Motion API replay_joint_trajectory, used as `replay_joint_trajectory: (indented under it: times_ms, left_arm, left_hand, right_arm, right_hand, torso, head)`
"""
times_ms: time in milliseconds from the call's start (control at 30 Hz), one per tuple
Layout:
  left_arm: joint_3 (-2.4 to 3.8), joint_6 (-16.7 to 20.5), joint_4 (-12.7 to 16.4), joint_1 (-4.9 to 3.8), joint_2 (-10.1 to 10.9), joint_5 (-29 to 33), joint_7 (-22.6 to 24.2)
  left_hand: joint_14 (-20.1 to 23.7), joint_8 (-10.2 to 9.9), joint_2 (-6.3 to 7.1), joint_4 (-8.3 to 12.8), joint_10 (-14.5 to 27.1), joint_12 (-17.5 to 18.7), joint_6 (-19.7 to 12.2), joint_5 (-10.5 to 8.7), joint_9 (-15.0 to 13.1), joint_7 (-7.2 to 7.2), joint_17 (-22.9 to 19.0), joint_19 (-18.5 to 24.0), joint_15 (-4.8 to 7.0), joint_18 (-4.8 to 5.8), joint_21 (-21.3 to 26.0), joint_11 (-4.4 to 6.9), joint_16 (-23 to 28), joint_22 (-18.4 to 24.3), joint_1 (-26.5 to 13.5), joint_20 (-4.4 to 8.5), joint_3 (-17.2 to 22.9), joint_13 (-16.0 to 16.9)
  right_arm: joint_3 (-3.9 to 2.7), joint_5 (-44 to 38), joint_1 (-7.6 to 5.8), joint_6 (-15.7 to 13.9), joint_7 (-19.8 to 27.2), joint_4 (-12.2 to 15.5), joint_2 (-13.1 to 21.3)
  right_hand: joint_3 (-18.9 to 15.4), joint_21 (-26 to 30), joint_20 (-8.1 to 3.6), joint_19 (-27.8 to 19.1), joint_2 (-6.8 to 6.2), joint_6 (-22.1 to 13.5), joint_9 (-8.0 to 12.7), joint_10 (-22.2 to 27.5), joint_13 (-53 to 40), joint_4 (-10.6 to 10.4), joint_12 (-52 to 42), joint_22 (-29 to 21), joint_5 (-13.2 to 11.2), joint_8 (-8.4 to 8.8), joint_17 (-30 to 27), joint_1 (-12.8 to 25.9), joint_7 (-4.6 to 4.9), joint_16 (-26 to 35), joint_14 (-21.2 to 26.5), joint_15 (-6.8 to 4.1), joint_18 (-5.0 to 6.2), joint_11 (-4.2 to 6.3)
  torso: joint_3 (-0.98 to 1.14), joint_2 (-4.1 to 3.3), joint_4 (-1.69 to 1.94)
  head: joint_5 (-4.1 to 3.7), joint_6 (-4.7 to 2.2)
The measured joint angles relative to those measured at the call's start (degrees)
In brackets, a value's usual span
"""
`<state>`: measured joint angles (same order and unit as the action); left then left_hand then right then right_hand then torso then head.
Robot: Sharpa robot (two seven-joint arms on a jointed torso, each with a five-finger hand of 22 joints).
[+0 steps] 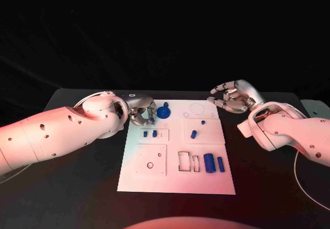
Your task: Assemble the parts on the task board
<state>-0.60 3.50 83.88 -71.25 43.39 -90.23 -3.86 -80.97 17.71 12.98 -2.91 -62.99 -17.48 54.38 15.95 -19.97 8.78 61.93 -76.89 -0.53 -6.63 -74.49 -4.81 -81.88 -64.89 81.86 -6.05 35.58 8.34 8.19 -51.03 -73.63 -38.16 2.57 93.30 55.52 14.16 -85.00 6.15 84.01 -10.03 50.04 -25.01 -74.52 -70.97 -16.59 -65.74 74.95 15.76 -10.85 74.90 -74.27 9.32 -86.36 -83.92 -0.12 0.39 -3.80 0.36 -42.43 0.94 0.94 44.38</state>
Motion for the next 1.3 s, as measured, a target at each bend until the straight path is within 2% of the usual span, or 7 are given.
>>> replay_joint_trajectory:
  times_ms: [367,567,1300]
  left_arm:
    - [-0.02,-0.3,-1.3,0.71,-0.1,0.4,-0.1]
    - [-0.02,-0.8,-1.4,0.78,-0.2,0.5,-0.1]
    - [-0.01,-1.3,-1.3,0.81,-0.4,1.0,-0.1]
  left_hand:
    - [0.0,-0.2,-0.23,0.0,-0.2,0.0,0.0,0.0,0.0,0.0,-0.1,0.0,0.0,0.0,0.0,-0.21,0.0,0.0,-0.2,0.0,0.0,0.0]
    - [0.0,-0.2,0.08,0.0,-0.2,0.2,0.2,0.0,0.0,-0.21,-0.1,0.0,0.0,0.0,0.0,-0.21,0.0,0.0,-0.5,0.0,0.0,0.0]
    - [0.0,-0.2,-0.15,0.0,-0.4,0.2,0.6,-0.3,0.0,-0.21,-0.2,0.0,0.0,0.0,0.0,0.0,0.0,0.1,-0.8,0.0,0.0,0.0]
  right_arm:
    - [0.0,0.0,0.05,0.0,0.0,0.0,0.0]
    - [0.0,0.0,0.05,0.0,0.0,0.0,0.0]
    - [0.0,0.0,0.06,0.0,0.0,-0.1,-0.1]
  right_hand:
    - [0.0,0.0,0.0,0.0,0.0,0.0,0.0,0.0,0.0,0.0,0.0,0.0,0.0,0.0,0.0,0.0,0.0,0.0,0.0,0.0,0.0,0.0]
    - [0.0,0.0,0.0,0.0,0.0,0.0,0.0,0.0,0.0,0.0,0.0,0.0,0.0,0.0,0.0,0.0,0.0,0.0,0.0,0.0,-0.01,0.0]
    - [0.0,0.0,0.0,0.0,0.0,0.0,0.0,0.0,0.0,0.0,0.0,0.0,0.0,0.0,0.0,0.0,0.0,0.0,0.0,0.0,0.0,0.0]
  torso:
    - [0.05,-0.02,-0.09]
    - [0.09,-0.03,-0.09]
    - [0.06,-0.03,-0.05]
  head:
    - [0.18,0.12]
    - [0.2,0.25]
    - [0.12,0.55]
